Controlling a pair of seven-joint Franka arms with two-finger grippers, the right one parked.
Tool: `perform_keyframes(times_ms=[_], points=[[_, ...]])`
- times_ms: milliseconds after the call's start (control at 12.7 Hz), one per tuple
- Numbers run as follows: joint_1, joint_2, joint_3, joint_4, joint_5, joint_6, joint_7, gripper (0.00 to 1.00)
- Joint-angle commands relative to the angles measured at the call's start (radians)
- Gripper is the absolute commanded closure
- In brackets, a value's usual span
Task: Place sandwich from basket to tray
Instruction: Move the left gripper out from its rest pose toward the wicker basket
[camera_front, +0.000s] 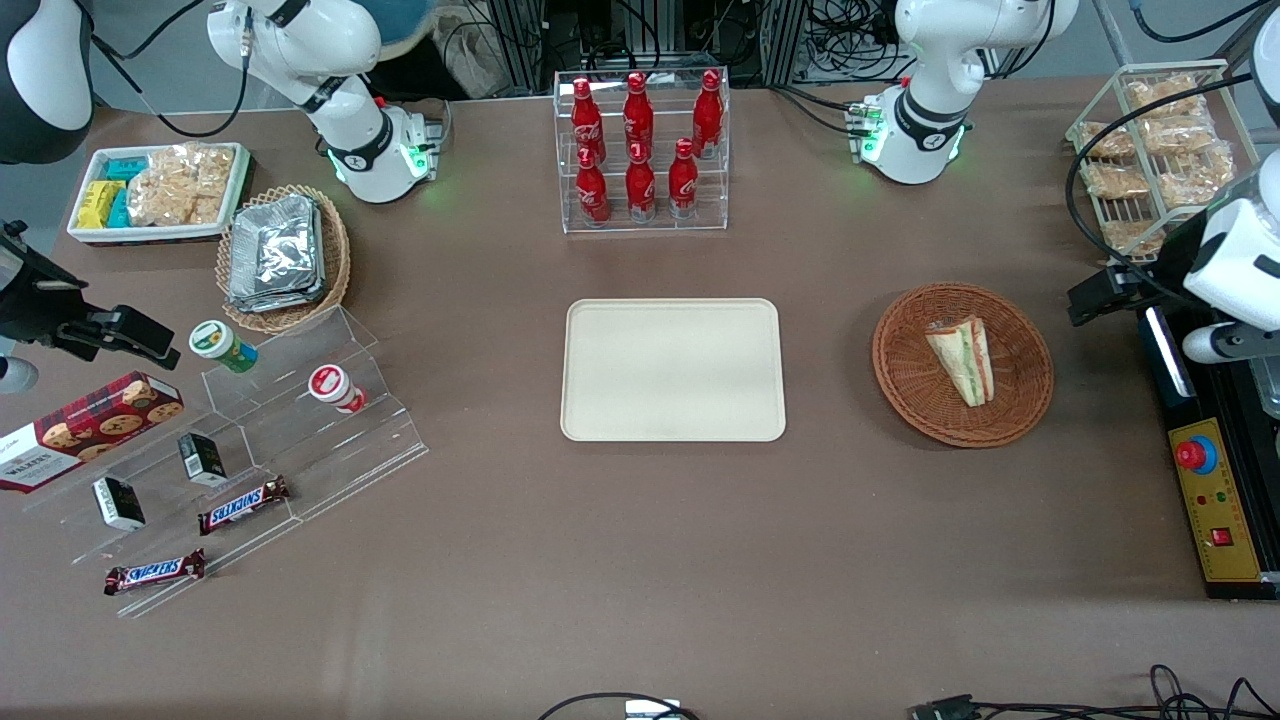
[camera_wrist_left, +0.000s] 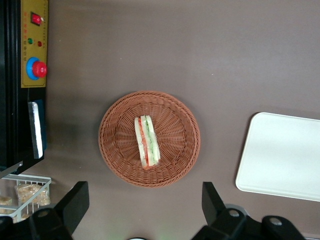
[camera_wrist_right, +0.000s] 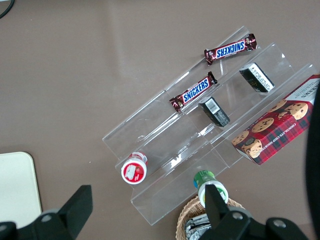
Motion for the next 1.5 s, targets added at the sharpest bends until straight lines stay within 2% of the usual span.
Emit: perform_keyframes(times_ms=[0,237,474,868,1184,1421], points=[[-0.016,-0.012,0.009,0.017,0.019,-0.034,-0.012,0.0],[-0.017,-0.017,0.015,0.016,0.016,-0.04,-0.017,0.0],[-0.048,-0.021,0.075,0.016,0.007,-0.058,-0.002,0.0],[-0.051,-0.012,0.066,-0.004,0.005,-0.119,-0.019,0.0],[-0.049,-0.09,0.069,-0.208,-0.007,-0.057,-0.019,0.0],[-0.043,-0.216,0.072,-0.575,-0.001,0.247,-0.02,0.0]])
